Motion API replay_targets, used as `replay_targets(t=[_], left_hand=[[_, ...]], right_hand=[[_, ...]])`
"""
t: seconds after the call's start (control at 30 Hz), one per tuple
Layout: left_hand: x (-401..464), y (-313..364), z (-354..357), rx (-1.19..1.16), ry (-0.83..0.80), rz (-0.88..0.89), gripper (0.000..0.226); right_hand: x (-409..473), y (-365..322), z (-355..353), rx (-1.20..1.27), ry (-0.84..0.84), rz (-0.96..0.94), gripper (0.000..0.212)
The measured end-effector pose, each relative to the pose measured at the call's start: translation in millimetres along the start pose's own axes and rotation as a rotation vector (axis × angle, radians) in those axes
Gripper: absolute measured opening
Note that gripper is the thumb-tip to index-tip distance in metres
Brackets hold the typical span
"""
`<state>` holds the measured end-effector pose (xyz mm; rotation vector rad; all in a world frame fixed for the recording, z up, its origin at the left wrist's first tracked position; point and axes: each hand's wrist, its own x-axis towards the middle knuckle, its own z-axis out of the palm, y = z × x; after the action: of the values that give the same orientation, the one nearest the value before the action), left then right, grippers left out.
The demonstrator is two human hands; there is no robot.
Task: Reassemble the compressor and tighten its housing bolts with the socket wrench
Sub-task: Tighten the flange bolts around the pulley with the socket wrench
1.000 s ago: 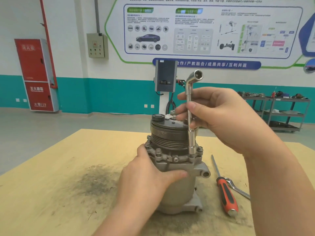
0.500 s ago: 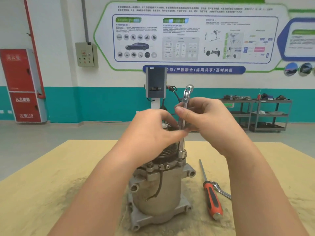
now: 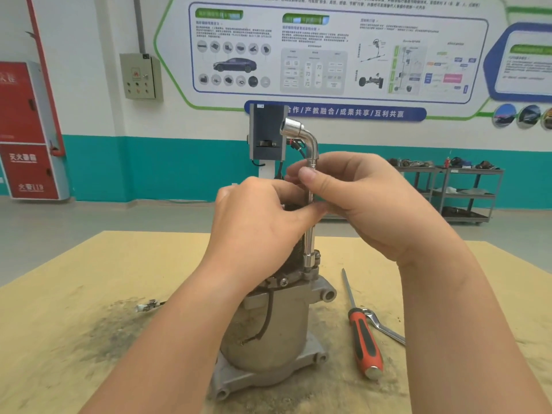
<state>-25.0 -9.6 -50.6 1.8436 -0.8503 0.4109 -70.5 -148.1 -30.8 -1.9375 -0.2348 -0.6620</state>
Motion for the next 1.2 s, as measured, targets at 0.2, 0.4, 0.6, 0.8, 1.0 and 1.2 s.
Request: replay_targets(t=[0.2, 0.4, 0.6, 0.8, 1.0, 1.2], left_hand=[[-0.5, -1.0, -0.1, 0.015, -0.074, -0.018, 0.022], [-0.7, -5.8, 4.3, -0.046, 0.058, 0.042, 0.022], [-0.1, -5.6, 4.1, -0.021, 0.038, 0.014, 0.020], [0.0, -7.5, 5.7, -0.037, 0.059, 0.060, 0.017], [-1.4, -5.6, 6.6, -0.006, 0.084, 0.056, 0.019], [-2.7, -3.3, 6.4, -0.010, 0.084, 0.050, 0.021]], right_hand=[[-4.9, -2.8, -4.9, -0.004, -0.033, -0.017, 0.012], [-3.2, 0.8, -3.8, 0.017, 0.106, 0.001, 0.019], [-5.9, -1.0, -6.8, 0.013, 0.030, -0.003, 0.012], [-1.3, 0.1, -0.2, 0.023, 0.106, -0.009, 0.017], [-3.0, -1.5, 0.3, 0.015, 0.001, 0.023, 0.019], [-3.1, -1.6, 1.4, 0.050, 0.043, -0.022, 0.015]])
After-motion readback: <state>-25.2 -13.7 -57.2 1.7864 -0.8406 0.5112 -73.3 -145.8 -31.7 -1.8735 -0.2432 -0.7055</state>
